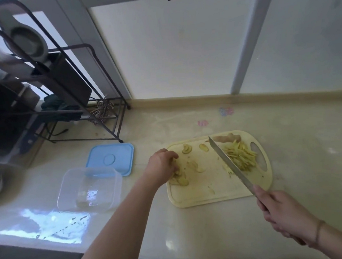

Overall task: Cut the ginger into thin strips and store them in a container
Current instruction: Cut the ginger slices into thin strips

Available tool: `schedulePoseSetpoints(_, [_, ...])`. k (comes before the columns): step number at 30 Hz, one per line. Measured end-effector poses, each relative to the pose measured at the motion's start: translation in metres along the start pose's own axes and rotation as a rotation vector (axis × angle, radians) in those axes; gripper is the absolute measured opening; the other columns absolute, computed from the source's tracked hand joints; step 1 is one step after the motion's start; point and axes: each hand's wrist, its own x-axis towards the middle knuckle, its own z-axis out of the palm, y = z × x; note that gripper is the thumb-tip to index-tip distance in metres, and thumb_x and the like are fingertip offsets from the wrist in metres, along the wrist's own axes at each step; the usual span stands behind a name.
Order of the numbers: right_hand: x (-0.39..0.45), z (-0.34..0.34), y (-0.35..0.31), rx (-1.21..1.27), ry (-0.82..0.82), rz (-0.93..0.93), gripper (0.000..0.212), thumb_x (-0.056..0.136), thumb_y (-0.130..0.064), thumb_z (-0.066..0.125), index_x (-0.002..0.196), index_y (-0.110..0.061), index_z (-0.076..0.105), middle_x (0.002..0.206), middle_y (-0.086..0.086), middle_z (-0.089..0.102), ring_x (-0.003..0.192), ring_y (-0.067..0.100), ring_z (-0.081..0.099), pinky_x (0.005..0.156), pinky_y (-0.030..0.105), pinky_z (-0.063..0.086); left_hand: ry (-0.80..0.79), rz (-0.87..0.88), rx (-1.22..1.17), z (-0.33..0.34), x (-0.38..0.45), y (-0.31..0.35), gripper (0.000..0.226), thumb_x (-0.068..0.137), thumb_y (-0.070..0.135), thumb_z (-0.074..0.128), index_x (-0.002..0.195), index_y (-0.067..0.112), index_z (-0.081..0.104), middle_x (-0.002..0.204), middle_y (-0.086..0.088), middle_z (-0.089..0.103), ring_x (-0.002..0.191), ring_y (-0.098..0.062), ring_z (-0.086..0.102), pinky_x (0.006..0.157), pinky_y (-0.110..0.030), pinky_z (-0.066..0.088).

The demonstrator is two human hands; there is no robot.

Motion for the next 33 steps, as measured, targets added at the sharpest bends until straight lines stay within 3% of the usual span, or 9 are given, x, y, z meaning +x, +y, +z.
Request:
schedulePoseSetpoints(4, [-0.002, 0.003, 0.002, -0.008, -0.001, 0.012, 0.052, 0.102, -0.058, 0.043, 0.072, -0.016, 0.039, 0.052, -0.001, 0.027, 0.041, 0.012, 0.019, 0.044, 0.015, 0.014, -0.031, 0.046, -0.007, 0.003, -0.001, 0.001, 0.038, 0.089, 0.010, 0.068, 0.126, 0.018, 0.068, 0.116, -0.002, 0.062, 0.109, -0.022, 0.059, 0.096, -0.028, 0.048])
schedulePoseSetpoints(9, [0.000, 0.006, 0.003, -0.024, -0.008, 0.030, 0.051, 0.102, -0.058, 0.044, 0.071, -0.017, 0.039, 0.050, -0.003, 0.028, 0.039, 0.011, 0.019, 0.043, 0.015, 0.014, -0.117, 0.205, 0.254, 0.002, -0.004, 0.011, 0.043, 0.087, 0.033, 0.074, 0.128, 0.028, 0.065, 0.125, 0.007, 0.060, 0.111, -0.020, 0.058, 0.095, -0.035, 0.043])
schedulePoseSetpoints(12, [0.000, 0.006, 0.003, -0.035, -0.018, 0.029, 0.052, 0.102, -0.058, 0.044, 0.071, -0.017, 0.039, 0.050, -0.003, 0.028, 0.040, 0.011, 0.019, 0.044, 0.016, 0.014, -0.133, 0.259, 0.314, 0.006, -0.005, 0.018, 0.032, 0.086, 0.025, 0.069, 0.119, 0.026, 0.070, 0.117, 0.004, 0.063, 0.103, -0.024, 0.062, 0.089, -0.034, 0.048])
schedulePoseSetpoints(16, [0.001, 0.005, 0.001, -0.038, -0.022, 0.019, 0.052, 0.102, -0.058, 0.044, 0.071, -0.017, 0.038, 0.052, -0.002, 0.028, 0.041, 0.012, 0.019, 0.043, 0.017, 0.015, -0.137, 0.205, 0.239, 0.007, -0.002, 0.018, 0.033, 0.082, 0.024, 0.070, 0.115, 0.020, 0.071, 0.110, 0.000, 0.062, 0.096, -0.025, 0.061, 0.083, -0.034, 0.054])
schedulePoseSetpoints(20, [0.002, 0.003, 0.003, -0.051, -0.023, 0.020, 0.053, 0.103, -0.058, 0.042, 0.070, -0.017, 0.038, 0.051, -0.003, 0.028, 0.040, 0.012, 0.020, 0.043, 0.017, 0.015, -0.079, 0.172, 0.252, 0.008, -0.001, 0.021, 0.025, 0.087, 0.025, 0.063, 0.109, 0.014, 0.070, 0.100, -0.001, 0.060, 0.086, -0.023, 0.059, 0.070, -0.030, 0.051])
schedulePoseSetpoints(24, [0.002, 0.003, 0.003, -0.050, -0.031, 0.020, 0.053, 0.102, -0.059, 0.042, 0.070, -0.017, 0.038, 0.051, -0.003, 0.029, 0.041, 0.012, 0.019, 0.043, 0.017, 0.015, 0.015, 0.189, 0.365, 0.019, -0.010, 0.030, 0.020, 0.090, 0.007, 0.050, 0.101, 0.005, 0.066, 0.096, -0.006, 0.058, 0.084, -0.029, 0.060, 0.064, -0.035, 0.048])
schedulePoseSetpoints(26, [0.003, 0.002, 0.004, -0.044, -0.030, 0.019, 0.053, 0.102, -0.059, 0.042, 0.070, -0.017, 0.038, 0.052, -0.002, 0.028, 0.042, 0.013, 0.019, 0.043, 0.017, 0.015, 0.126, 0.215, 0.178, 0.031, -0.016, 0.033, 0.026, 0.087, 0.002, 0.053, 0.106, 0.003, 0.070, 0.107, -0.009, 0.065, 0.088, -0.033, 0.065, 0.069, -0.037, 0.055])
schedulePoseSetpoints(29, [0.004, 0.001, 0.005, -0.035, -0.024, 0.018, 0.053, 0.102, -0.059, 0.043, 0.069, -0.017, 0.037, 0.052, -0.002, 0.027, 0.042, 0.013, 0.019, 0.043, 0.017, 0.015, 0.300, 0.183, -0.264, 0.058, -0.038, 0.052, 0.022, 0.082, -0.003, 0.065, 0.100, 0.003, 0.076, 0.113, -0.007, 0.068, 0.082, -0.021, 0.067, 0.077, -0.026, 0.055])
schedulePoseSetpoints(33, [0.005, 0.001, 0.005, -0.011, -0.016, 0.030, 0.053, 0.101, -0.059, 0.043, 0.069, -0.017, 0.038, 0.053, -0.001, 0.028, 0.043, 0.013, 0.020, 0.044, 0.016, 0.016, 0.300, 0.131, -0.415, 0.097, -0.058, 0.064, 0.018, 0.084, -0.001, 0.068, 0.101, 0.004, 0.074, 0.108, 0.002, 0.058, 0.086, -0.018, 0.064, 0.078, -0.032, 0.059])
